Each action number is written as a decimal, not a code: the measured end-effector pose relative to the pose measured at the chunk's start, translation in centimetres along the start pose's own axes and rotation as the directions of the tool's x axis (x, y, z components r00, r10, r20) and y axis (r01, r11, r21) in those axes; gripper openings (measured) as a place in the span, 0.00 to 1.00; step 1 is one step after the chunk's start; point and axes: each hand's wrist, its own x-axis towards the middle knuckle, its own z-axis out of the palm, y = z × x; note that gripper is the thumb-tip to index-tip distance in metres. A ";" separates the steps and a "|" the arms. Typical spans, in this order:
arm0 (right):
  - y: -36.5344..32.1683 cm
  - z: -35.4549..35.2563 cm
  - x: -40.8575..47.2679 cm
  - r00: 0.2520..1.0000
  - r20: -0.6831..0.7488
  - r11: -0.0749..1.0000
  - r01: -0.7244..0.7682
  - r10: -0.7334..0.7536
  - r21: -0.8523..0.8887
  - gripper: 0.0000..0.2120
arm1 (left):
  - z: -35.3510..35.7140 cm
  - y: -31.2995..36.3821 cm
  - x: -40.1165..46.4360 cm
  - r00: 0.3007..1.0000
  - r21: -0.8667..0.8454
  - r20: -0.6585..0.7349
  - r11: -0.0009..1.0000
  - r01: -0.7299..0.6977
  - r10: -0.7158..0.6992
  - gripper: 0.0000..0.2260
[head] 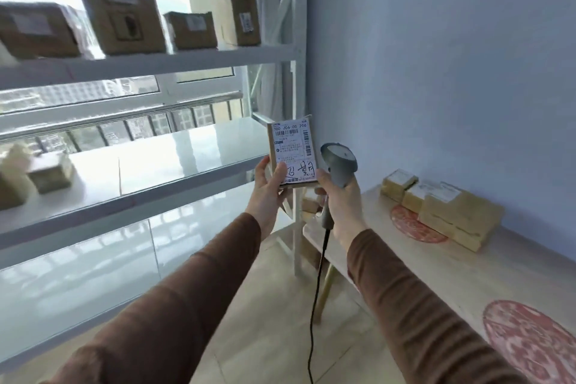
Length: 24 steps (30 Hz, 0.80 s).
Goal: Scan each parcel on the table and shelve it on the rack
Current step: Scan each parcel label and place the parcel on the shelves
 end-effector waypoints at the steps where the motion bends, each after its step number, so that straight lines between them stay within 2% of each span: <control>1: 0.8 2.7 0.1 1.000 0.027 1.000 -0.011 0.011 -0.001 0.14 | -2.5 0.7 0.4 1.000 0.009 -0.027 1.000 -0.002 0.003 0.23; 10: 6.7 26.5 -0.4 0.969 0.240 0.997 -0.040 0.053 -0.059 0.14 | -25.2 8.0 3.2 0.980 0.027 -0.199 0.999 -0.018 0.023 0.25; 13: 8.1 32.9 -0.5 0.951 0.299 0.996 -0.067 0.079 -0.053 0.10 | -31.3 9.7 4.0 0.971 0.032 -0.240 0.999 -0.010 0.017 0.24; 19: 11.4 43.2 0.8 0.911 0.399 0.993 -0.079 0.107 -0.088 0.11 | -41.0 11.0 7.4 0.944 0.056 -0.329 0.998 0.001 0.018 0.16; 24: 15.1 49.5 4.0 0.886 0.435 0.985 -0.113 0.159 -0.129 0.05 | -47.1 10.8 12.0 0.910 -0.003 -0.413 1.000 0.025 -0.024 0.20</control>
